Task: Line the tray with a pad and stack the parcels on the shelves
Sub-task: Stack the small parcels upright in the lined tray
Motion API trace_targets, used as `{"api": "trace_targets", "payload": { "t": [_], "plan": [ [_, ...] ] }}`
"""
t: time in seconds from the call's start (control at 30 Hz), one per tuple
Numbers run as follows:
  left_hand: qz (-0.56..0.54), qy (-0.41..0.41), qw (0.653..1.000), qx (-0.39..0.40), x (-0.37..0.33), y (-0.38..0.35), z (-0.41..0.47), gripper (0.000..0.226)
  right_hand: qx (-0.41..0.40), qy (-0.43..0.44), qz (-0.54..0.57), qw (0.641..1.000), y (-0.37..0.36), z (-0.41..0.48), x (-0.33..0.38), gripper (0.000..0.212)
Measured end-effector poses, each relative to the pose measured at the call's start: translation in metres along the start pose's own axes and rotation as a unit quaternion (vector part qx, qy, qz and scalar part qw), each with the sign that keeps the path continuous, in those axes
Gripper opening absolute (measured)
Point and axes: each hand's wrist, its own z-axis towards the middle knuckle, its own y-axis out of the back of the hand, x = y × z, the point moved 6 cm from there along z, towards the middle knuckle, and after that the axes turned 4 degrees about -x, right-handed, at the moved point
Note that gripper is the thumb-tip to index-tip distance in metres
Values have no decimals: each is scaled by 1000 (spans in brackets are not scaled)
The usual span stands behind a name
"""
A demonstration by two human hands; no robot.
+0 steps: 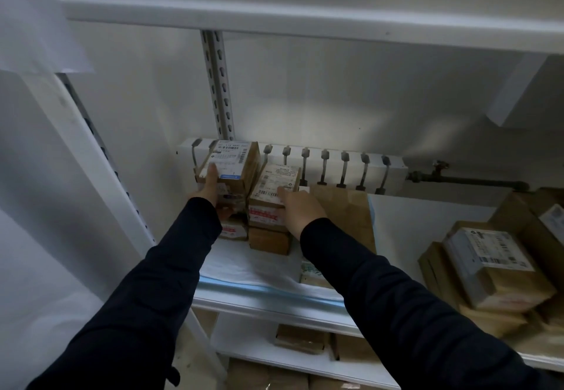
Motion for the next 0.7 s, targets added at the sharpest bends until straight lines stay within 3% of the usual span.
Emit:
{"api": "trace_targets", "payload": {
  "t": [0.13, 0.27, 0.33, 0.37, 0.43, 0.5, 0.63, 0.7],
  "plan": [
    [9, 21, 1000, 15, -2, -3, -13, 127, 18, -3, -12, 1000, 0, -6, -2, 57],
    [-1, 27, 999, 20, -13, -11, -60, 84, 25, -24, 16, 999, -2, -6, -4, 60],
    [-19, 35, 999, 18, -11, -12, -61, 79, 28, -29, 34, 999, -2, -7, -4, 67],
    [-26, 31, 999, 27, -10, -14, -62, 84, 27, -30, 41, 998, 0, -9, -4, 71],
    [-44, 29, 999, 4, 3, -10, -29, 119, 18, -30, 43, 998, 4, -11, -5, 76],
    [-72, 42, 994, -73, 13, -6, -26, 140, 1, -26, 39, 999, 11, -15, -5, 77],
    [-41, -55, 987, -148, 1, -16, -93, 76, -21, -25, 16, 999, 23, -28, -9, 75],
    [-20, -80, 981, -176, 6, -19, -102, 71, -41, -20, -6, 999, 28, -35, -13, 73]
  ]
}}
